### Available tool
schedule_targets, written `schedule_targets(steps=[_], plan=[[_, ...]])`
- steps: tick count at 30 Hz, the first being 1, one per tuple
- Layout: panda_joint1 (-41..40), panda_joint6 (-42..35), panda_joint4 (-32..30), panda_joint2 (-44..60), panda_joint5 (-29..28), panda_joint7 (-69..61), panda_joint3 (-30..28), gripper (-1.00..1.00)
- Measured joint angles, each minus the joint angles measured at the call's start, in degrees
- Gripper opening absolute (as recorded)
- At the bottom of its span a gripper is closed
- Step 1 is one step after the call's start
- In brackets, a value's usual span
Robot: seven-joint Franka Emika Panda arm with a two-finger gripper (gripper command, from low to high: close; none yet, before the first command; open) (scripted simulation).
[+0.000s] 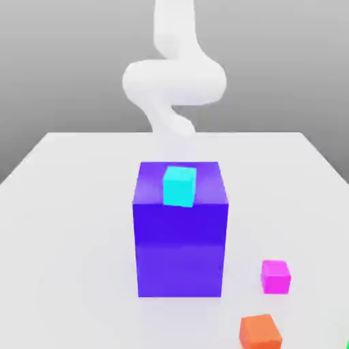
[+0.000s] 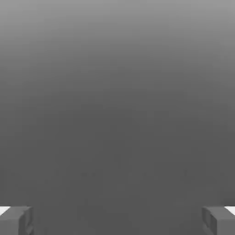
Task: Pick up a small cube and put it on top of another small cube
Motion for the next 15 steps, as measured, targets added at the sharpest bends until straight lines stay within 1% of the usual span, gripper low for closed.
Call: schedule_targets(steps=[8, 15], plan=[[4.1, 8.7, -6.6, 16.0, 4.1, 5.7, 5.4, 0.0], [7.3, 17.0, -13.0, 30.4, 5.4, 13.5, 11.7, 0.0]])
